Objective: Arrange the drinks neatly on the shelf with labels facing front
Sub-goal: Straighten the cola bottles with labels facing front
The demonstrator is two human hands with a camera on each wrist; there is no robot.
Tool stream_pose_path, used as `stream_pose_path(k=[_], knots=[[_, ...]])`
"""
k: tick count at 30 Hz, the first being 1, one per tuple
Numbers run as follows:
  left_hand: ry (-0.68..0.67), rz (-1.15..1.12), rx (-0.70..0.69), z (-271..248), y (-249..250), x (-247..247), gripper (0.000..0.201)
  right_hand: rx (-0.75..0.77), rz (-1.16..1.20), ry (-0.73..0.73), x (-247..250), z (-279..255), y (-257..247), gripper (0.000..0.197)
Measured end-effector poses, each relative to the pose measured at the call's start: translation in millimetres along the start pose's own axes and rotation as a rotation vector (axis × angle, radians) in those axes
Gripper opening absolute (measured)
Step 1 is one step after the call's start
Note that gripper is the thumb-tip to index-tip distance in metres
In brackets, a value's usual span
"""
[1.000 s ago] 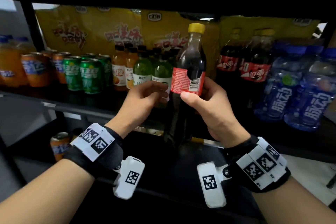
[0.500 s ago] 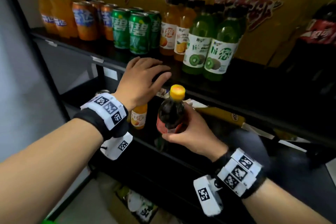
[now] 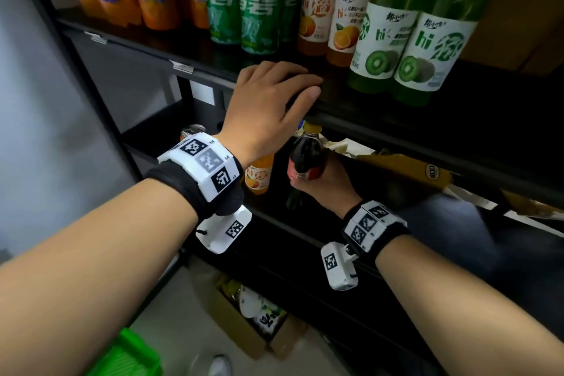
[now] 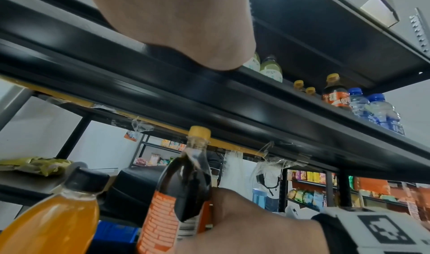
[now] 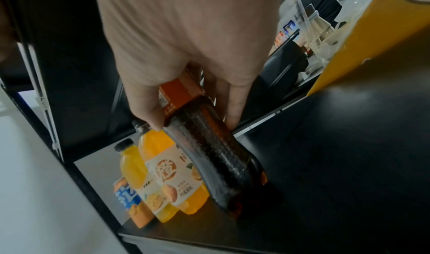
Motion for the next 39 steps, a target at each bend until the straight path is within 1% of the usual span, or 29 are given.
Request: stream_pose_path(k=[3, 5, 7, 10, 12, 15, 16, 18, 20, 24, 26, 28, 30, 32, 35, 37, 38, 39], knots=[[0.002, -0.002, -0.006, 0, 0, 0, 0.046, 0.005, 0.022, -0.036, -1, 4, 5, 0.082], [0.016, -0.037, 0.007, 1, 1, 0, 0.041, -0.017, 0.007, -0.059, 0, 4, 4, 0.087], [0.020, -0.087, 0.055, 4, 4, 1, 0.038, -0.032, -0.023, -0.081, 5, 1, 1, 0.091], [-0.017, -0.135, 0.134, 9, 12, 4, 0.042, -0.035, -0.073, -0.111, 16, -9, -10, 0.094], [-0.057, -0.135, 0.157, 11, 16, 8, 0.044, -0.009, -0.142, -0.080, 27, -21, -21, 0.085], [-0.102, -0.072, 0.146, 11, 21, 11, 0.038, 0.049, -0.486, 0.031, 51, -45, -37, 0.059], [-0.107, -0.051, 0.140, 10, 23, 12, 0.035, 0.063, -0.581, 0.042, 58, -54, -42, 0.052], [-0.117, -0.036, 0.143, 9, 28, 13, 0.034, 0.054, -0.689, 0.022, 72, -73, -50, 0.044], [-0.122, -0.062, 0.146, 9, 36, 16, 0.034, 0.032, -0.743, -0.022, 85, -93, -56, 0.041], [-0.070, -0.175, 0.115, 4, 60, 23, 0.030, -0.005, -0.807, -0.122, 106, -135, -66, 0.050], [-0.057, -0.196, 0.080, 3, 79, 25, 0.028, -0.025, -0.846, -0.146, 116, -154, -69, 0.050], [-0.068, -0.213, 0.043, 5, 100, 26, 0.028, -0.010, -0.857, -0.166, 124, -172, -73, 0.048], [-0.106, -0.241, -0.013, 8, 124, 27, 0.031, 0.048, -0.816, -0.176, 132, -190, -78, 0.045], [-0.121, -0.248, -0.075, 14, 149, 26, 0.027, 0.091, -0.763, -0.128, 144, -206, -88, 0.042], [-0.147, -0.229, -0.148, 27, 174, 21, 0.024, 0.153, -0.672, 0.030, 170, -226, -101, 0.033], [-0.188, -0.185, -0.154, 41, 185, 15, 0.027, 0.168, -0.628, 0.108, 187, -236, -108, 0.027], [-0.226, -0.180, -0.133, 45, 185, 14, 0.029, 0.170, -0.600, 0.130, 193, -238, -111, 0.026], [-0.253, -0.186, -0.139, 51, 190, 10, 0.030, 0.164, -0.571, 0.192, 205, -245, -110, 0.026]])
Point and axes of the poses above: each hand's wrist, its own z-axis towards the middle knuckle, its own x-axis out of the back of the hand, y = z × x, the point moved 1 cm from there along z, towards the middle knuckle, and after that the axes turned 13 degrees about -y, right-handed, at the moved point
